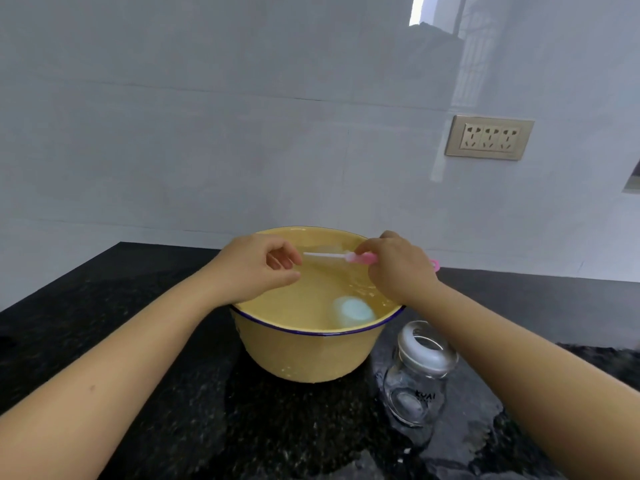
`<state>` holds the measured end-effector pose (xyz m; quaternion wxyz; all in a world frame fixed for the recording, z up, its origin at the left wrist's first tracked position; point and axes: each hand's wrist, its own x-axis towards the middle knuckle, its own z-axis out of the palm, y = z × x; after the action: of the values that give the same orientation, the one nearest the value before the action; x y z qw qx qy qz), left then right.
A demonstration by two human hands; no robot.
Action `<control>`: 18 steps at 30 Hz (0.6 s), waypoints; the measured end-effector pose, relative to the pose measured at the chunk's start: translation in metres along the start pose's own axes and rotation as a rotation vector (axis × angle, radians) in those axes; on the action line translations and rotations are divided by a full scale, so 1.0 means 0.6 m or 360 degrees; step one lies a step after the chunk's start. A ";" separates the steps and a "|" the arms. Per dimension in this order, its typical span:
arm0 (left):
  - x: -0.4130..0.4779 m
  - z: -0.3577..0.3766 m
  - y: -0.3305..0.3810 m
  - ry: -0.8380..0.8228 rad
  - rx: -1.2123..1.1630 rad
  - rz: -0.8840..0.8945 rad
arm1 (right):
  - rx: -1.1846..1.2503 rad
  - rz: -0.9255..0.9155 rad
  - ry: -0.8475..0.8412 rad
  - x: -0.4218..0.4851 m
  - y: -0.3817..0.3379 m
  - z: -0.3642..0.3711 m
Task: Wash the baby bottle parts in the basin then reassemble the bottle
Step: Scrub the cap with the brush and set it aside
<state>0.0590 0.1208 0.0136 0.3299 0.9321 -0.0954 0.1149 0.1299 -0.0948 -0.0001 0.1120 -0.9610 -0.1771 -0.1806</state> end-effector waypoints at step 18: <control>0.061 0.075 0.062 -0.0958 0.0474 0.0093 | -0.0021 -0.0001 -0.0048 0.002 0.003 0.004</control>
<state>0.0912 0.0599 0.0118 0.1437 0.9591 -0.1972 -0.1435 0.1323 -0.0956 -0.0024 0.1028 -0.9642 -0.1780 -0.1673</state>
